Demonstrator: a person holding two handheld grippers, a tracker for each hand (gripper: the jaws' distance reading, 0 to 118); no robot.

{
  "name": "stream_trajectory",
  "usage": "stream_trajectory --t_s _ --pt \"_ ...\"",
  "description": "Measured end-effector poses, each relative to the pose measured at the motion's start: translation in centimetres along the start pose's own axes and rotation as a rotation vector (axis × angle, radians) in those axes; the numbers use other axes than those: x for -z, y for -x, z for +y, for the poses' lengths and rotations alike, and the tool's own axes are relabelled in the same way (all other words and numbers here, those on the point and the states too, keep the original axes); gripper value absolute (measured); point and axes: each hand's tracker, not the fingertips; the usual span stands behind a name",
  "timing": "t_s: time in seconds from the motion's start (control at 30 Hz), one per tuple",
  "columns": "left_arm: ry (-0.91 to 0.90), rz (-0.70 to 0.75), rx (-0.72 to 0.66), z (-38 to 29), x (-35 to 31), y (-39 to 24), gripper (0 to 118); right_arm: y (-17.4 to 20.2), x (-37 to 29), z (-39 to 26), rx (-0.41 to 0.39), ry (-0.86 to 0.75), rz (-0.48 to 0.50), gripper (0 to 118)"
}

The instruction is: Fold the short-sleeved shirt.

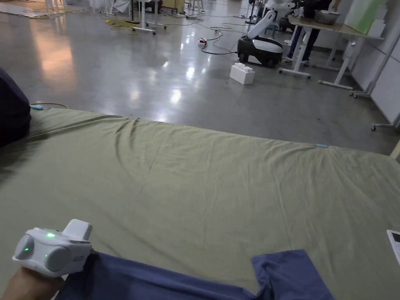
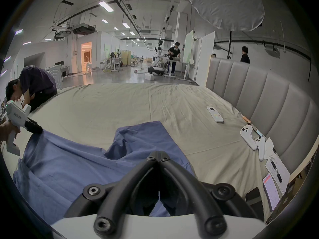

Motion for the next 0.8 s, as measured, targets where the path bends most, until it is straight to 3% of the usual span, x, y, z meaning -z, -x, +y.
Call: stream_trajectory --t_s 0.03,0.17,0.23,0.47,0.63,0.7,0.8 --pt "-0.004 0.003 0.001 0.1 -0.2 0.1 5 -0.5 0.8 0.3 0.001 0.015 -0.002 42" --pt "-0.05 -0.013 -0.05 0.7 -2.6 -0.1 5 -3.0 5.7 1.4 0.017 0.187 0.03 64" --pt "-0.062 -0.017 -0.049 0.9 -3.6 -0.1 5 -4.1 8.2 1.8 0.05 0.234 0.037 66" --pt "-0.099 -0.016 -0.075 0.6 -5.9 -1.0 5 -6.0 16.7 2.4 0.008 0.426 0.048 89" --pt "-0.098 -0.008 -0.078 0.1 -6.7 -1.1 5 -5.8 20.0 2.2 -0.008 0.52 0.083 88" --pt "-0.097 -0.006 -0.089 -0.1 -6.9 -1.0 5 -5.6 20.0 2.6 -0.009 0.523 0.076 72" --pt "-0.096 -0.002 -0.096 -0.3 -7.1 -0.9 5 -5.3 19.7 3.2 -0.021 0.497 0.073 30"
